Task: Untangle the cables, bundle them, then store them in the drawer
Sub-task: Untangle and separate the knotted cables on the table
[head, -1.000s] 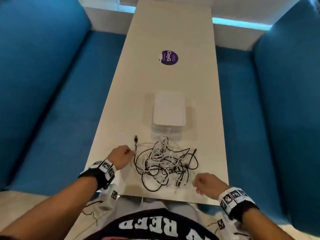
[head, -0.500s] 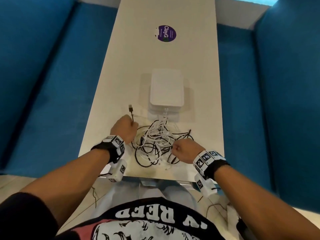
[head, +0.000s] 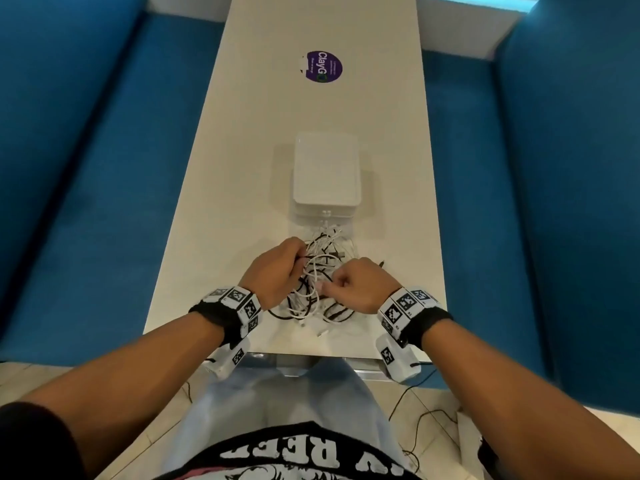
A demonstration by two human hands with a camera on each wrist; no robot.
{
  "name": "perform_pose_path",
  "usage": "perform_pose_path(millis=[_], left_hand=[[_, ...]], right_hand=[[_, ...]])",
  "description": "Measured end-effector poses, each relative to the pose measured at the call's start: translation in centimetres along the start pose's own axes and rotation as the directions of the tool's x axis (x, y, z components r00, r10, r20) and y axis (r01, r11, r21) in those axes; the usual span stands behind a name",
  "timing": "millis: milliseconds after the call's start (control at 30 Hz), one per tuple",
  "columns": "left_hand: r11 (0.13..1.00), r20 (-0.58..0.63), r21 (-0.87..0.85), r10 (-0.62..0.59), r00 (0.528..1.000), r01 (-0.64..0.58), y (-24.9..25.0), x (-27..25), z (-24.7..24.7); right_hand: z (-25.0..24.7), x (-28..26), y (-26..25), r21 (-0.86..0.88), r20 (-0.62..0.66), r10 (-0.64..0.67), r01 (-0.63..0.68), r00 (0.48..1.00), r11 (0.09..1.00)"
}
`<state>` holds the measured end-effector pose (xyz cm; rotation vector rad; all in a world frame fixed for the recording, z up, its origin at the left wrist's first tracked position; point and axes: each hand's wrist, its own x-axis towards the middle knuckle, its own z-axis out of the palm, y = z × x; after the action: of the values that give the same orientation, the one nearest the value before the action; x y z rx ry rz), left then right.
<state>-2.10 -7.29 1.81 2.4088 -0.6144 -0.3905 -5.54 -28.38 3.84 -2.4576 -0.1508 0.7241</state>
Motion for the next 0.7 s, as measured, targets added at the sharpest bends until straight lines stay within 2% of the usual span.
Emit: perform_pose_path(millis=[133, 300, 400, 500, 600, 700], left_hand=[[1.0, -0.03, -0.008, -0.01, 1.0, 0.01, -0.5, -0.3, 0.7], [0.999, -0.146, 0.018, 0.035, 0.989, -0.033, -1.4, -0.5, 2.1], [0.998, -0.238, 0.053, 0.035, 0.971, -0.023, -1.7, -0.3, 2.2], [0.998, -0.301, 0.067, 0.027, 0.953, -0.007, -1.5, -0.6, 2.0], [0.991, -0.286, 0.13, 0.051, 0.957, -0.014, -1.3, -0.6, 1.8], [0.965, -0.207, 0.264, 0.05, 0.977, 0.007, -1.4, -0.6, 1.8]], right_hand=[[0.4, 0.8, -1.0, 0.004, -0.162, -0.036, 0.037, 0.986, 0.999], [1.5, 2.5, -0.8, 0.018, -0.26, -0.003, 0.008, 0.966, 1.0], [1.7, 2.9, -0.4, -0.032, -0.321, -0.034, 0.025, 0.946, 0.999], [1.9, 2.1, -0.6, -0.074, -0.328, -0.053, 0.03, 0.943, 0.997], [2.0, 1.4, -0.8, -0.106, -0.345, -0.06, 0.025, 0.937, 0.994], [2.2, 1.3, -0.7, -0.125, -0.358, -0.065, 0.021, 0.932, 0.992]])
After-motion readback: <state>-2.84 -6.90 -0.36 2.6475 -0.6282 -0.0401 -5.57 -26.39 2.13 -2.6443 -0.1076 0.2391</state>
